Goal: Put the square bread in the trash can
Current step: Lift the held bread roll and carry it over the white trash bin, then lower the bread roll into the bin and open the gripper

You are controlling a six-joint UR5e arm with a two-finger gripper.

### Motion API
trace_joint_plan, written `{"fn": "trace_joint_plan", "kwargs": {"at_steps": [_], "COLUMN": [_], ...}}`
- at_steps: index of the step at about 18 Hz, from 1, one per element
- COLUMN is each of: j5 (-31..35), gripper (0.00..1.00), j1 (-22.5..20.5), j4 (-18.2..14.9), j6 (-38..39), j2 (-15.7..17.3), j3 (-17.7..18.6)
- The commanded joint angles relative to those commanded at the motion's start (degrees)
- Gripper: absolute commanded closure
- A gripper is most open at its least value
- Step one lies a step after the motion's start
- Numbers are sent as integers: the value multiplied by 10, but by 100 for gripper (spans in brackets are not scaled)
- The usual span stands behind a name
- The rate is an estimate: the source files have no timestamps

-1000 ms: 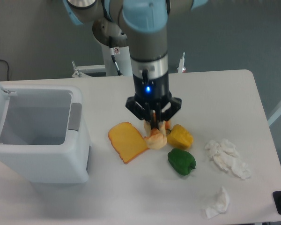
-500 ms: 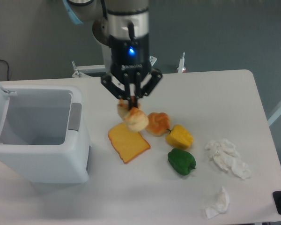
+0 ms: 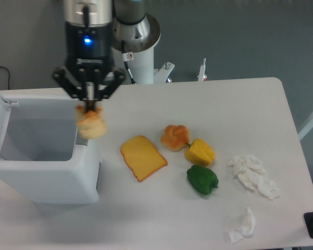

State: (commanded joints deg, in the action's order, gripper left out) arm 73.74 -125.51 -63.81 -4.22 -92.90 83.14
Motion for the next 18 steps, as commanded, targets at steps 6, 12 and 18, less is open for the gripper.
{"fn": "trace_joint_plan", "kwargs": {"at_steps": [6, 12, 18], "j5": [-14, -13, -12], "gripper": [81, 60, 24], "j1": [28, 44, 45], "j4": [0, 0, 2], "j6": [0, -6, -17], "j2": [-12, -10, -10], "j3": [7, 23, 23]}}
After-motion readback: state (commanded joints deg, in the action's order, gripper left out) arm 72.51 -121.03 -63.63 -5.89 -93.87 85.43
